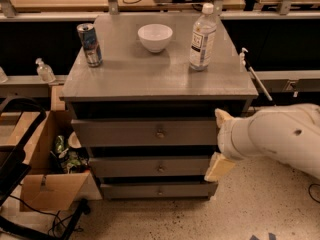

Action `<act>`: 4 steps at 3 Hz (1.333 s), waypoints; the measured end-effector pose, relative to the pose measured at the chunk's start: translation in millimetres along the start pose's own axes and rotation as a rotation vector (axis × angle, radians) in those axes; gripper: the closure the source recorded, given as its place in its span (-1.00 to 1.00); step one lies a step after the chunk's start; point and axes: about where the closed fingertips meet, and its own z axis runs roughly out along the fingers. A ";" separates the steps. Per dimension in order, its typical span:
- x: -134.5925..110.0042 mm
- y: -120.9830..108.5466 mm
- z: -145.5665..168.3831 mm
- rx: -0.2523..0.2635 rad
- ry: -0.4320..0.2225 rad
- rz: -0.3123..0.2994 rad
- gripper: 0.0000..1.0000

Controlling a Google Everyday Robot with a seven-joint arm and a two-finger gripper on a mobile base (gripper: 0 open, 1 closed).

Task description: Open middle drawer

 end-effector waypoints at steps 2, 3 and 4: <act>68.3 50.6 80.2 0.004 0.015 0.075 -1.00; 67.4 50.8 80.2 0.001 0.016 0.072 -1.00; 61.2 62.9 103.2 -0.054 0.051 0.029 -1.00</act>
Offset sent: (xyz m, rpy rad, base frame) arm -0.0186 -0.0528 -0.1886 0.0767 0.0522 -0.1526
